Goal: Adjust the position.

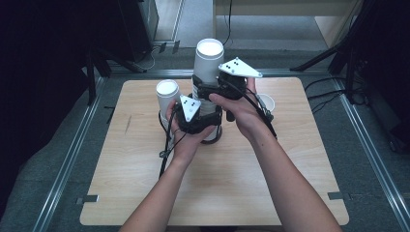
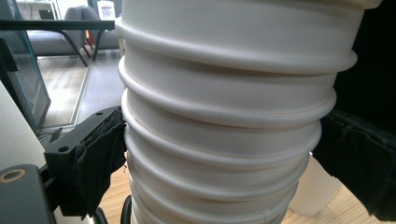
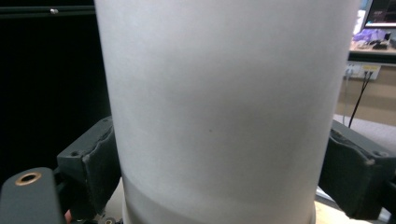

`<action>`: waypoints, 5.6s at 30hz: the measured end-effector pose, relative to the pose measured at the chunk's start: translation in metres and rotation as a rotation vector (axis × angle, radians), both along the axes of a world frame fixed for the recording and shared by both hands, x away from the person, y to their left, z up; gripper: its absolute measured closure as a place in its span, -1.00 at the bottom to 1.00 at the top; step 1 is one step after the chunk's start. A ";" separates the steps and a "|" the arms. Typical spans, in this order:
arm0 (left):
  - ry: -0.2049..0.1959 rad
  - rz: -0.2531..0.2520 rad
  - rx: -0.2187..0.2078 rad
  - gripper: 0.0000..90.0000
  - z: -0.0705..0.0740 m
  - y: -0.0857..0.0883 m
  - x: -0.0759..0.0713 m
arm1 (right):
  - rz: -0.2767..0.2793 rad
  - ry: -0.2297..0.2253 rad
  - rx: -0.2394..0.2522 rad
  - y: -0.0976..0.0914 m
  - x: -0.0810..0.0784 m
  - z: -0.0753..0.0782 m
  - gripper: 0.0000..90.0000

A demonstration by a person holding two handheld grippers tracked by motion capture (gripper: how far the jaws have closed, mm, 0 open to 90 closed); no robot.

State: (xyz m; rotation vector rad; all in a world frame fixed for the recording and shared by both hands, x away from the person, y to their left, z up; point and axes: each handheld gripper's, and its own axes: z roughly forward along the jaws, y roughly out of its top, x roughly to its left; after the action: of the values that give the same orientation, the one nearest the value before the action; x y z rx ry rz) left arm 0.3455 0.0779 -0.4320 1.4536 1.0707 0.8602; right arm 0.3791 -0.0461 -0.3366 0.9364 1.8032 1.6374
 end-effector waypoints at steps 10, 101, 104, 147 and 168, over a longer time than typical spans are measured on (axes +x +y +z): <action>0.002 -0.008 0.006 -0.90 0.000 0.002 0.000 | -0.016 -0.022 0.025 0.002 -0.003 0.006 -0.75; 0.015 -0.104 -0.031 -0.89 0.005 0.025 -0.055 | -0.161 -0.225 0.144 -0.078 -0.092 0.022 -0.71; 0.020 -0.109 -0.037 -0.89 0.005 0.029 -0.062 | -0.161 -0.222 0.138 -0.081 -0.096 0.015 -0.71; 0.133 -0.166 0.013 -0.89 -0.050 0.046 -0.117 | -0.221 -0.067 -0.005 -0.122 -0.141 -0.124 -0.71; 0.146 -0.279 -0.013 -0.89 -0.046 0.038 -0.123 | -0.265 -0.223 -0.417 -0.096 -0.139 -0.165 -0.71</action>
State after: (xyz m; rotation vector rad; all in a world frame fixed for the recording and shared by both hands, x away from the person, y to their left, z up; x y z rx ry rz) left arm 0.2223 0.1161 -0.4781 1.6285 0.9484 0.5551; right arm 0.2399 -0.1420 -0.5017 0.7322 1.6920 1.0985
